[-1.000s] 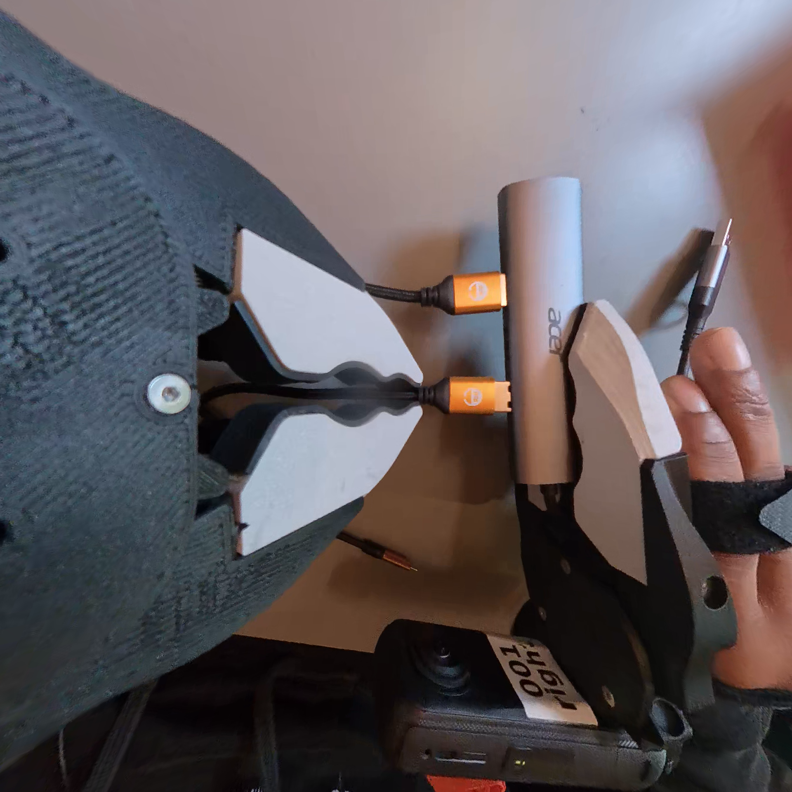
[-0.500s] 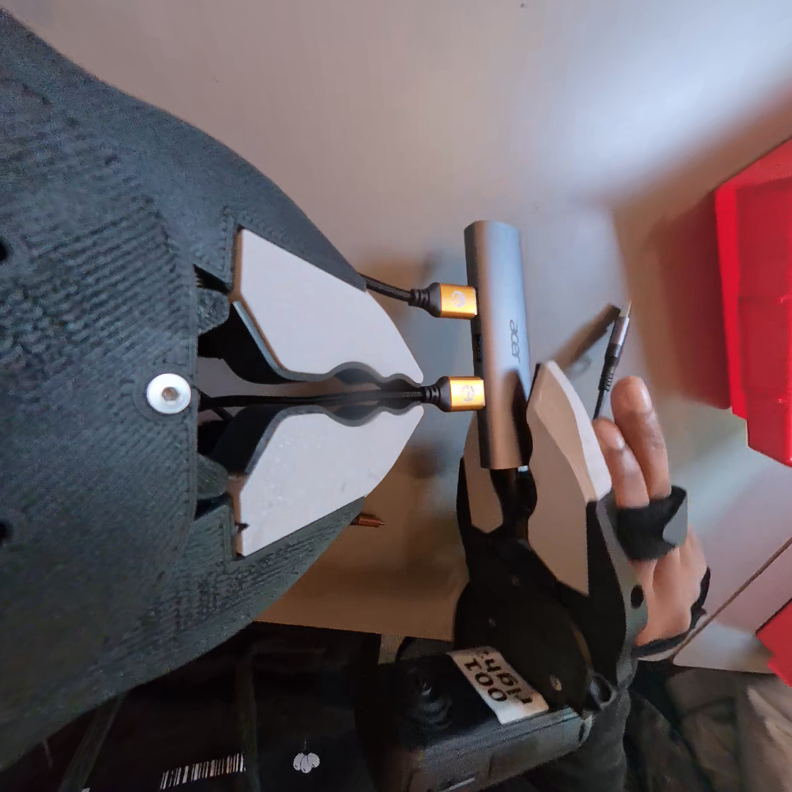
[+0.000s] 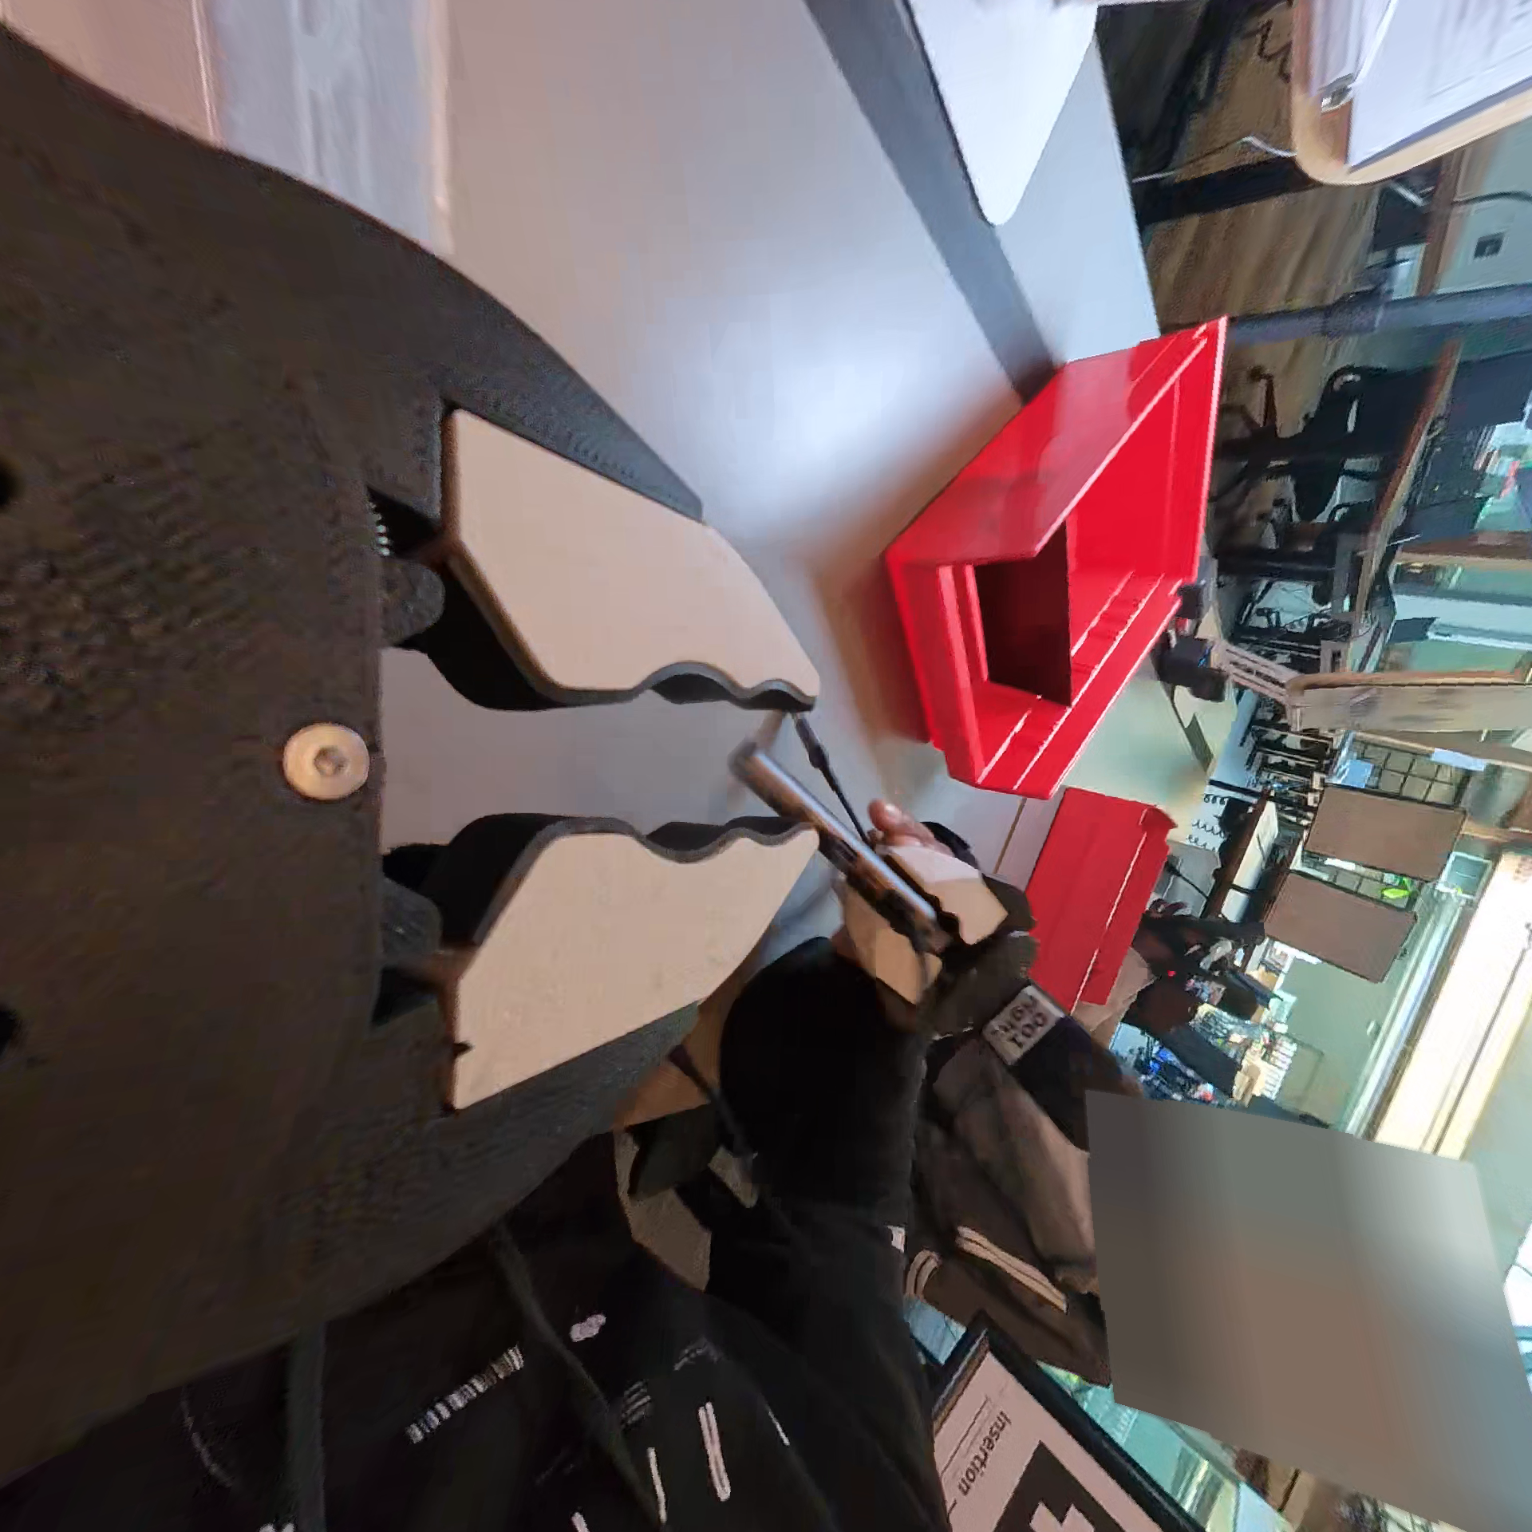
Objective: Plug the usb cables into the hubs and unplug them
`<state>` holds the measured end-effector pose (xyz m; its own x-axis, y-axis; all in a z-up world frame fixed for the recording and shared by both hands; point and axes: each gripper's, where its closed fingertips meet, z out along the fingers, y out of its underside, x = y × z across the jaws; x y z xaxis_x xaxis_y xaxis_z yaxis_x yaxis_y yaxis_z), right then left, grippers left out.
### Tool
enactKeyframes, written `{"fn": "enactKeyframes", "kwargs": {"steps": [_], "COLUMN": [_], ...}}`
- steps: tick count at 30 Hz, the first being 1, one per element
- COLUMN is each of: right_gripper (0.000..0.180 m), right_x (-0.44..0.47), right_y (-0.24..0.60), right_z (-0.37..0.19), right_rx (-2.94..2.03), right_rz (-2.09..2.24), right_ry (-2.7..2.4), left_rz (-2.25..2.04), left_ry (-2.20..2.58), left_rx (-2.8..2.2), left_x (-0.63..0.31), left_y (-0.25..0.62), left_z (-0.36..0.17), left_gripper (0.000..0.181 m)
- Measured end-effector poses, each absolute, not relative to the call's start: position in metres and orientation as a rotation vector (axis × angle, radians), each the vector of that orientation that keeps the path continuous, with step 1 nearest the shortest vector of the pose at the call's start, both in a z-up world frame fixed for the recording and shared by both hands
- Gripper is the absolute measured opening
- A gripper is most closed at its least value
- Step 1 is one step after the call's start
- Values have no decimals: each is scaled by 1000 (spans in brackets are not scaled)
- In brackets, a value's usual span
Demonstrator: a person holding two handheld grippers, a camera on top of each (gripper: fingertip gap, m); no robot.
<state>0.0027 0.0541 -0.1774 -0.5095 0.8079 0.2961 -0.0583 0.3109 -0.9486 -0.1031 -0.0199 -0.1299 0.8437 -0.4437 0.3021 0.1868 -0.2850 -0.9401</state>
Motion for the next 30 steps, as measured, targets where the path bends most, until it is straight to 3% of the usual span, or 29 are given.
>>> {"fn": "enactKeyframes", "kwargs": {"steps": [6, 8, 9, 18, 21, 26, 30], "right_gripper": [18, 17, 18, 36, 20, 18, 17], "right_x": [7, 5, 4, 2, 1, -1, -4], "right_y": [32, 25, 24, 42, 37, 41, 82], "right_z": [-156, -162, -166, -187, -192, -175, -134], "right_rx": [-723, -741, -759, -780, -715, -660, -684], "right_rz": [1699, 1691, 1671, 1154, 1010, 908, 777], "right_ry": [-1636, -1662, -1687, -2135, -2236, -2233, -2161], "left_rz": [-775, -782, -760, -573, -514, -474, -449], "left_ry": [437, 503, 527, 620, 632, 548, 327], "left_rx": [-1801, -1800, -1810, -1922, -1942, -1872, -1787], "left_x": [-35, -14, -9, -22, -21, -30, -67], "left_y": [0, 7, 10, 5, 7, 10, 13], "left_z": [-177, -179, -181, -195, -197, -182, -159], "left_gripper": [43, 30, 18, 16, 16, 18, 30]}}
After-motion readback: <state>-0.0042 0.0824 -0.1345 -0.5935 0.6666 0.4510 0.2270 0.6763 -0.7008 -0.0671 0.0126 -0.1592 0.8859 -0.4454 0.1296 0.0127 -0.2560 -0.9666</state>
